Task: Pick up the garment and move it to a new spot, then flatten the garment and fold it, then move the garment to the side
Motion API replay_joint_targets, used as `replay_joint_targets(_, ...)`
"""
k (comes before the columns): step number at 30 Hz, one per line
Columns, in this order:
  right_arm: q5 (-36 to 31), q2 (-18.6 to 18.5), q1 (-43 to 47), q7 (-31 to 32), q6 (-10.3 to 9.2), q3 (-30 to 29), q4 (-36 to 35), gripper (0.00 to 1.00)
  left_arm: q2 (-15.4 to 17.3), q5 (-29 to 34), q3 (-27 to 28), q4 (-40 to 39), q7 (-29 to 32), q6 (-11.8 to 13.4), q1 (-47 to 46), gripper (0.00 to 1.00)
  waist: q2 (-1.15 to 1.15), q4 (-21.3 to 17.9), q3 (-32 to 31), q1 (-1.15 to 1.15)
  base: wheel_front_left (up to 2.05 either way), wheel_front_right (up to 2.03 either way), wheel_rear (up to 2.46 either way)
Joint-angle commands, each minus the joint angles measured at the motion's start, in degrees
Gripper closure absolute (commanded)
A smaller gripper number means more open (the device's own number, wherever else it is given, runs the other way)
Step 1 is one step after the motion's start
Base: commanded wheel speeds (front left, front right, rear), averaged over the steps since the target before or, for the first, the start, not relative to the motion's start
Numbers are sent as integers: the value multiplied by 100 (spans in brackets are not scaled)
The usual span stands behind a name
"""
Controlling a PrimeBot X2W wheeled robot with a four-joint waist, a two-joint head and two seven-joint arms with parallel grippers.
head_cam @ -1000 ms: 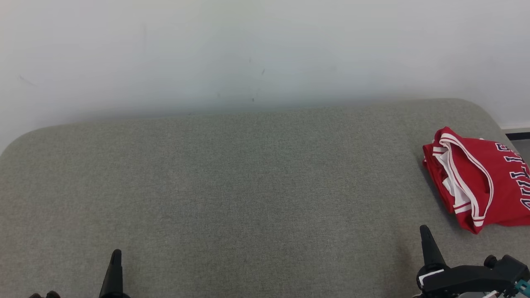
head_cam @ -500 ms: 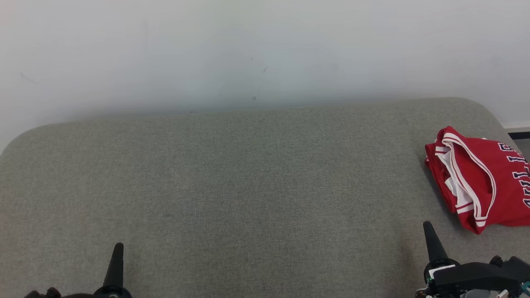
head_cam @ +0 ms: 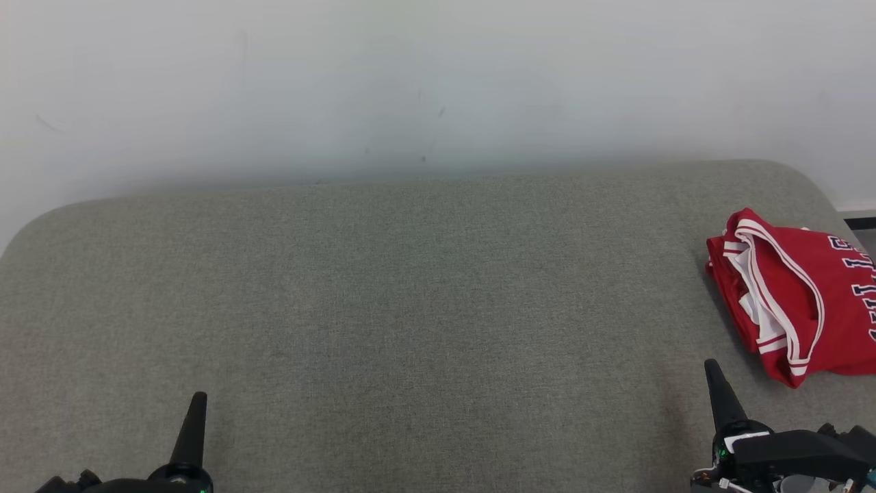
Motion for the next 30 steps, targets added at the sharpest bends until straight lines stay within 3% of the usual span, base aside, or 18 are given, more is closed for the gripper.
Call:
replay_joint_targets(1, 94, 7, -69, 26, -9, -26, -59, 100, 36, -115, 16, -25, 29, -23, -121, 100, 0, 2, 2, 0, 0, 0, 0)
replay_joint_targets(30, 1358, 42, -71, 348, -12, -215, -257, 100, 45, -1371, 22, 9, 361, -91, -278, 100, 0, 64, 70, -1, 0, 0, 0)
